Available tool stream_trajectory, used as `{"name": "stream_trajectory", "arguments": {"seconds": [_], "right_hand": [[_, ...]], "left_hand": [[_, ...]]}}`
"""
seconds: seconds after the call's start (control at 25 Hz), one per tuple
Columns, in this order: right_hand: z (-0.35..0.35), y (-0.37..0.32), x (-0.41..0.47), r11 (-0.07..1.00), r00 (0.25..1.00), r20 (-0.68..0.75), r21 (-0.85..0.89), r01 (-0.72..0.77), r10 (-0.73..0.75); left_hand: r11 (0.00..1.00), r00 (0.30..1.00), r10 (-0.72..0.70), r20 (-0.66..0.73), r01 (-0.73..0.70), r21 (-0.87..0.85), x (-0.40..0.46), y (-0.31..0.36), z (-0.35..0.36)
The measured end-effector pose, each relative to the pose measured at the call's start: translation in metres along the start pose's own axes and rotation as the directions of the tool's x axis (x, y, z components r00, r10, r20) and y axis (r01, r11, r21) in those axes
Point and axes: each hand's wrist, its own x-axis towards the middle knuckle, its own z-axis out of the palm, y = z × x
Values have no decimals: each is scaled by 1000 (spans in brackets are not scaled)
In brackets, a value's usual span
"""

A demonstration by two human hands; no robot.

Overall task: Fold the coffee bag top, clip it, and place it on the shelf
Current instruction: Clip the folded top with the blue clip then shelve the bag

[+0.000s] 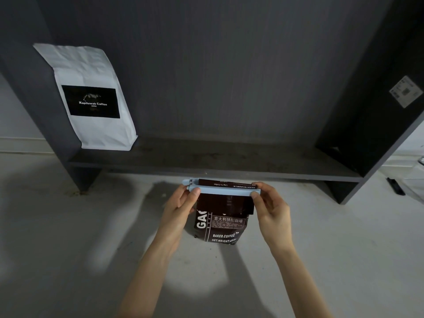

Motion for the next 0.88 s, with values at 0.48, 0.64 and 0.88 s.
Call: {"name": "stream_trajectory", "arguments": {"seconds": [0.48, 0.64, 0.88], "right_hand": [[0, -2, -4, 1000, 1000, -3, 2, -25, 25], [0, -3, -6, 999, 999, -8, 5, -34, 34], [0, -2, -6, 999, 999, -1, -10, -45, 45]], "left_hand": [[999, 998, 36, -41, -37, -11, -2, 0, 5], [998, 997, 49, -52, -50, -29, -4, 0, 6], [998, 993, 58, -105, -57, 7, -7, 3, 11]]}}
